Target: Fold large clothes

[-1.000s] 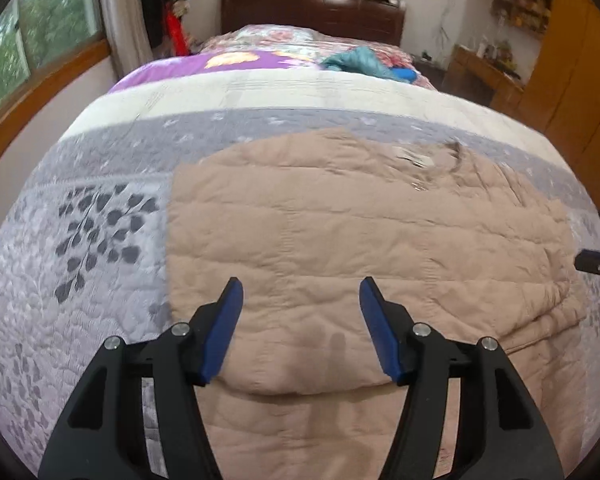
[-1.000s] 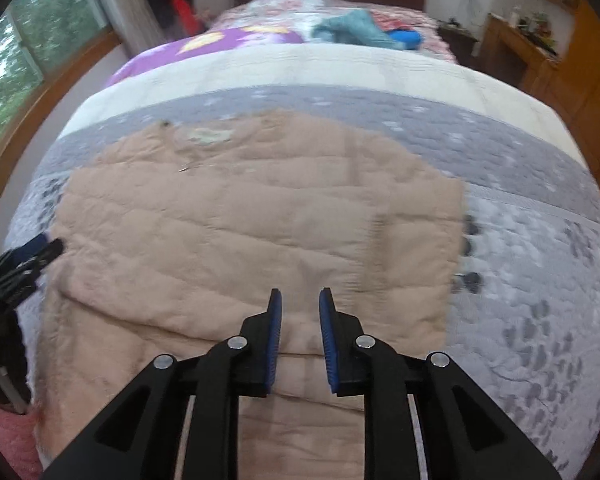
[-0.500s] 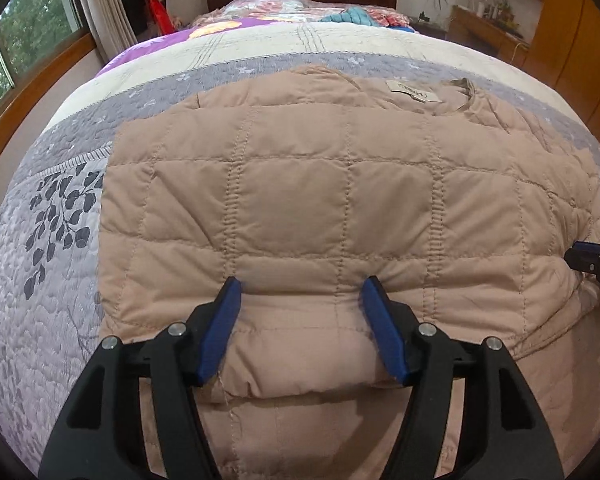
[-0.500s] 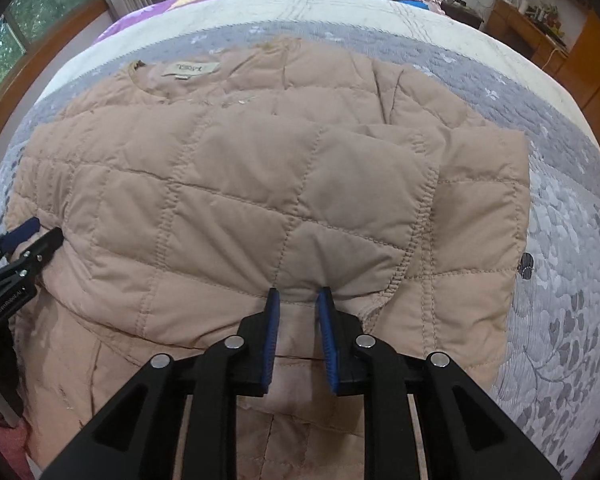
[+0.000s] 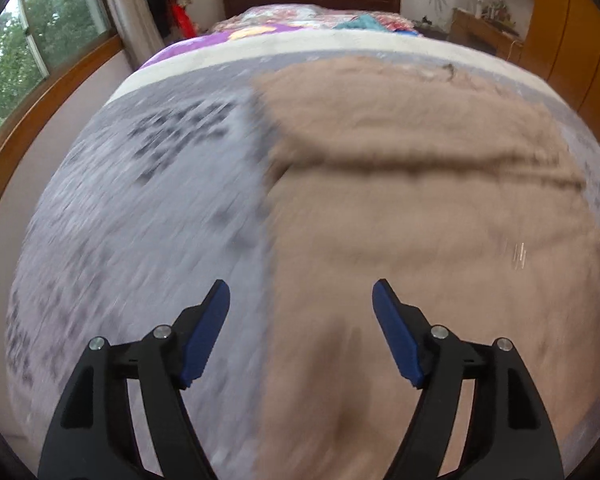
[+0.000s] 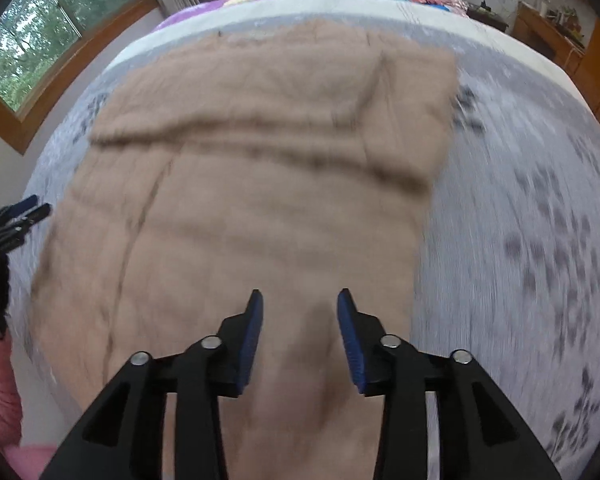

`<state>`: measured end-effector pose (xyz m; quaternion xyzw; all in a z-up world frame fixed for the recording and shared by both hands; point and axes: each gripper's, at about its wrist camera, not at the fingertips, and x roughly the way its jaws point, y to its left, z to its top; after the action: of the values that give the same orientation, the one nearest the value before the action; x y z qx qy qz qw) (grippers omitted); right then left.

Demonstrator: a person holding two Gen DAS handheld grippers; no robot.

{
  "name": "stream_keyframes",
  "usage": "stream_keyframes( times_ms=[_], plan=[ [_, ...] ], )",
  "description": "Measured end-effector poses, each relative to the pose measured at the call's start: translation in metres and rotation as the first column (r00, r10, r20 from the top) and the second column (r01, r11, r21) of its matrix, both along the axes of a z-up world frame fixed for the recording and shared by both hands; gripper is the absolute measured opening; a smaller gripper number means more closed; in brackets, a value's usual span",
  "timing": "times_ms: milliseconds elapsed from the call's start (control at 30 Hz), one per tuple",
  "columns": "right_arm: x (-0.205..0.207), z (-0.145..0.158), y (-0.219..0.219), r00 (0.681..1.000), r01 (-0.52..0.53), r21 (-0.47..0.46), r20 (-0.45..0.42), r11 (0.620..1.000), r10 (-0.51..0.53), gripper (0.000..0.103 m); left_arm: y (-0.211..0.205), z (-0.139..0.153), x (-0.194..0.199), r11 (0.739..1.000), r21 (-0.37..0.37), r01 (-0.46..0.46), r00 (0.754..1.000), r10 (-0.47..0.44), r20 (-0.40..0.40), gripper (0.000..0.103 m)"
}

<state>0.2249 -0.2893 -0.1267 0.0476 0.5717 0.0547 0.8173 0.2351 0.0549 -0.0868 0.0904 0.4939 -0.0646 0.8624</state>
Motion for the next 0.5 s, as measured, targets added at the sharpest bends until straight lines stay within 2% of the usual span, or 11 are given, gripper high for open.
stream_keyframes(
  times_ms=[133,233,400,500],
  plan=[
    [-0.047,-0.013,-0.001,0.998,0.038,-0.077,-0.051,0.996,-0.042,0.048,0.035,-0.009,-0.048,0.999,-0.013,-0.045,0.998,0.044,-0.049,0.078],
    [-0.077,-0.022,-0.007,0.993,0.068,-0.102,-0.094,0.992,-0.078,0.055,0.051,-0.022,-0.075,0.996,0.01,-0.089,0.991,0.09,-0.103,0.079],
    [-0.11,-0.027,-0.005,0.986,0.057,-0.143,-0.145,0.988,-0.078,0.06,0.062,-0.033,-0.107,0.996,-0.027,-0.082,0.984,0.077,-0.161,0.079],
    [-0.124,-0.029,-0.01,0.984,0.066,-0.107,-0.159,0.992,-0.083,0.06,0.06,-0.036,-0.116,0.996,-0.066,-0.052,0.984,0.04,-0.173,0.08]
  ],
)
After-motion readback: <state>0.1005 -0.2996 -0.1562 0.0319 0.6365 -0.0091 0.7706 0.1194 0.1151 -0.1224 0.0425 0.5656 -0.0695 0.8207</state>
